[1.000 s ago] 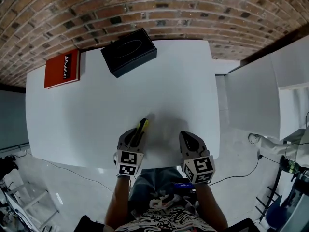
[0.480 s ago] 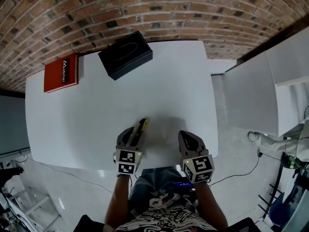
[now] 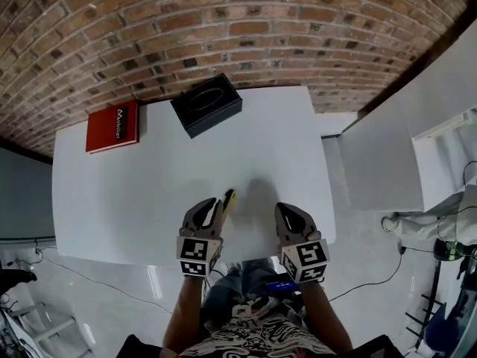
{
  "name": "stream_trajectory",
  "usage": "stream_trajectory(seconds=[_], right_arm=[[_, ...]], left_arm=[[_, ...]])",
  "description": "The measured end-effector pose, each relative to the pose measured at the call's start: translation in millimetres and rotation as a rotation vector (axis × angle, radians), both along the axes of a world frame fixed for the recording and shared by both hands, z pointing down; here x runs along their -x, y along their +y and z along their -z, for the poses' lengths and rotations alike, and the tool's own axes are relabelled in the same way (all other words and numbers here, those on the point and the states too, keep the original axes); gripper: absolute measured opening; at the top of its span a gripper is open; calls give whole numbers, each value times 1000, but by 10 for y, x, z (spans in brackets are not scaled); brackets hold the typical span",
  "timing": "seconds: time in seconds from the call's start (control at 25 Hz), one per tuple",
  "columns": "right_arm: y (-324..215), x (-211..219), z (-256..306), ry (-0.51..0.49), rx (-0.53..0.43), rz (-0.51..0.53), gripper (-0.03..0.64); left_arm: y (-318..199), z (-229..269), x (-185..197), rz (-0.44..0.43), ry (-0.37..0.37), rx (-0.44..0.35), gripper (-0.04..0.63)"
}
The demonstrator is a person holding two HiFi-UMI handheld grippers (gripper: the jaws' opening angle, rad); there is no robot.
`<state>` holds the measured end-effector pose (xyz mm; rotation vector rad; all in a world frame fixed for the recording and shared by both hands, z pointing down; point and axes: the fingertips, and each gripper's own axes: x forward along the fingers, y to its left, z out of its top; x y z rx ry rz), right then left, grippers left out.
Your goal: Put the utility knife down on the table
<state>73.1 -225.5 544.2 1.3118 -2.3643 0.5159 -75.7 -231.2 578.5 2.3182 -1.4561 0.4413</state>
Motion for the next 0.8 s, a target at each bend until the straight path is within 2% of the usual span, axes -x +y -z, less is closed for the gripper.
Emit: stream_trajectory(seconds=[0.12,0.32,0.64,0.8], right_arm=[[66,75,218,-6,-51,-4,5],[224,199,566,-16,-122,0,5],[458,198,1099,-2,-267,-29,5],[589,214,1192,-10,-299,-52,3]], left_arm=[[38,319,40,17,42,-65,26],[126,710,80,19,151,-132,20],[317,1218,141,15,196,-234,17],[459,1498,253,36,211,-307,14]])
